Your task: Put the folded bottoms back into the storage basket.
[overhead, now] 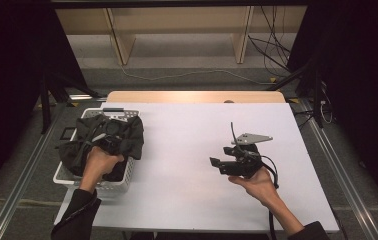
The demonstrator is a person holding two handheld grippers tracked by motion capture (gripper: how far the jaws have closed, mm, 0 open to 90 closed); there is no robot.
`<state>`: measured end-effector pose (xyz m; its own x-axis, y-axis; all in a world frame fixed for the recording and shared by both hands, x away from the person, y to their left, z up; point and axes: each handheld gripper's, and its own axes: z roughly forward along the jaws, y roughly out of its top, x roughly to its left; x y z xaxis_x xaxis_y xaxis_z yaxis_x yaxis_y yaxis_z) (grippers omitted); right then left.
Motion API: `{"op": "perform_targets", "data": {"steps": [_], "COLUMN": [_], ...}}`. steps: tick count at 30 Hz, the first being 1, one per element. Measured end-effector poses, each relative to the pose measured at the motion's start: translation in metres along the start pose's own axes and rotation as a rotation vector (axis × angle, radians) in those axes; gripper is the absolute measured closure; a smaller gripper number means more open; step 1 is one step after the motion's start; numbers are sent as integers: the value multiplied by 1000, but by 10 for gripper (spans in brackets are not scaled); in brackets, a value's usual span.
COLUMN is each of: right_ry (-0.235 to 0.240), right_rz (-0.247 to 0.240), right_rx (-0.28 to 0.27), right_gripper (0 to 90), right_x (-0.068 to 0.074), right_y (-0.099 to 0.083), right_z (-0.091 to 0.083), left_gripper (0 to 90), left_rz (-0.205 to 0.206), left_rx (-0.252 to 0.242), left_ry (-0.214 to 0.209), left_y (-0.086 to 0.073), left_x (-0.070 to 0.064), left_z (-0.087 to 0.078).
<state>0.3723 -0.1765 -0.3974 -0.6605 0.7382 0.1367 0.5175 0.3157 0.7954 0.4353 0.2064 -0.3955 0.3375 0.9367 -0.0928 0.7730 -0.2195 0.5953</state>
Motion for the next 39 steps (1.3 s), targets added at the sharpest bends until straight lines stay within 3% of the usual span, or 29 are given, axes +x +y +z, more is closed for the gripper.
{"op": "perform_targets", "data": {"steps": [5, 11, 14, 19, 26, 34, 39], "right_ry": [-5, -11, -8, -8, -12, -20, -16], "right_rz": [6, 9, 10, -3, 5, 3, -14], "right_rx": [-3, 0, 3, 13, 11, -14, -40], "right_gripper": [369, 370, 370, 370, 371, 369, 364], "right_x": [-1, -3, -2, 0, -3, -6, -5], "right_y": [0, -1, -2, -2, -3, -5, -6], "right_z": [-2, -3, -2, 0, -2, -7, -12], "left_gripper": [886, 887, 886, 881, 843, 705, 556], "left_rz": [3, -39, -17, -8, -11, -10, -8], "left_rx": [6, 45, 74, 131, 109, 50, 2], "left_ry": [-23, -40, -6, 43, 9, 6, 1], "left_y": [-3, -8, -7, -13, -11, -6, -1], "left_x": [10, 20, 19, 21, 23, 24, 22], "left_z": [-3, 16, 24, 53, 42, 15, -5]}}
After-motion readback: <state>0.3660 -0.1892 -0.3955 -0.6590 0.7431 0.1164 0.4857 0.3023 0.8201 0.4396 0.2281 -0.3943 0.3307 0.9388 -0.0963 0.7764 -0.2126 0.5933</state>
